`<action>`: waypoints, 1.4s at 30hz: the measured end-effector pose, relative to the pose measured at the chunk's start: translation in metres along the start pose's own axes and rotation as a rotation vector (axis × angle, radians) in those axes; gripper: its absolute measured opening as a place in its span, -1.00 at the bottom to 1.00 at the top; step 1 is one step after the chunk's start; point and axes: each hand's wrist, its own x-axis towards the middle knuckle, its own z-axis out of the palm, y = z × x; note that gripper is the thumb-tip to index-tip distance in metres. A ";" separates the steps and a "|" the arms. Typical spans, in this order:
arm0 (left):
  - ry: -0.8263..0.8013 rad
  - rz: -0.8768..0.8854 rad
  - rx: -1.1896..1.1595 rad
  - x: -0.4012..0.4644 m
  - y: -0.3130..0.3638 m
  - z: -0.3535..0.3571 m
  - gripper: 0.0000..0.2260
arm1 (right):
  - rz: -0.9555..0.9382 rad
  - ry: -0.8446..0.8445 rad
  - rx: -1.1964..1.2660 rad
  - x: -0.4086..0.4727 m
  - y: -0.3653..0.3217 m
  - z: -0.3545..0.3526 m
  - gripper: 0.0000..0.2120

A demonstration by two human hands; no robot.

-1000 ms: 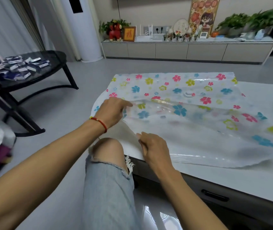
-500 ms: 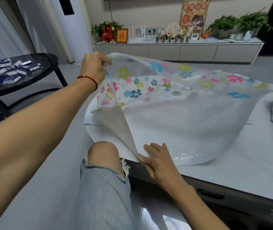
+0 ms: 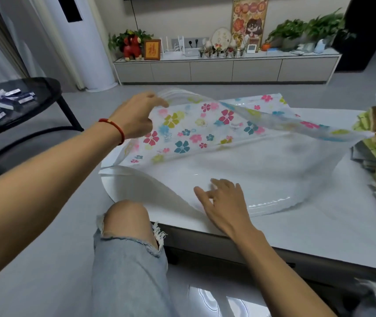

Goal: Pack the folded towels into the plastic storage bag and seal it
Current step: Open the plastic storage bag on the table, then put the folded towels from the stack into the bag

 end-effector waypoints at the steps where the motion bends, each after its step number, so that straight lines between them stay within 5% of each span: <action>1: -0.022 0.027 -0.004 0.000 0.005 0.000 -0.40 | 0.032 -0.009 -0.041 0.003 0.005 -0.005 -0.39; 6: -0.068 0.176 0.027 0.005 0.052 0.012 -0.58 | 0.060 -0.117 -0.224 0.022 0.000 -0.009 -0.27; 12: -0.054 0.415 0.278 0.022 0.125 0.038 -0.63 | 0.508 -0.123 -0.368 0.014 0.050 -0.022 -0.03; 20: -0.080 0.456 0.272 0.045 0.159 0.058 -0.49 | 0.307 -0.260 -0.264 0.018 0.086 -0.054 -0.15; 22: -0.096 0.416 0.140 0.050 0.155 0.059 -0.46 | 0.259 -0.167 -0.201 0.005 0.093 -0.080 -0.34; 26: -0.161 0.434 -0.025 0.052 0.151 0.066 -0.35 | 0.134 0.366 -0.097 -0.045 0.106 -0.154 -0.68; 32: -0.213 0.372 -0.005 0.039 0.159 0.073 -0.24 | 0.394 0.805 -0.302 -0.072 0.170 -0.288 -0.71; 35: -0.235 0.329 -0.001 0.038 0.164 0.072 -0.25 | 0.626 0.812 -0.355 -0.052 0.210 -0.339 -0.63; 38: -0.248 0.292 0.005 0.039 0.165 0.073 -0.28 | 0.856 0.634 -0.248 -0.034 0.244 -0.372 -0.60; 42: -0.218 0.279 0.023 0.041 0.164 0.076 -0.25 | 0.900 0.570 -0.318 -0.020 0.266 -0.384 -0.65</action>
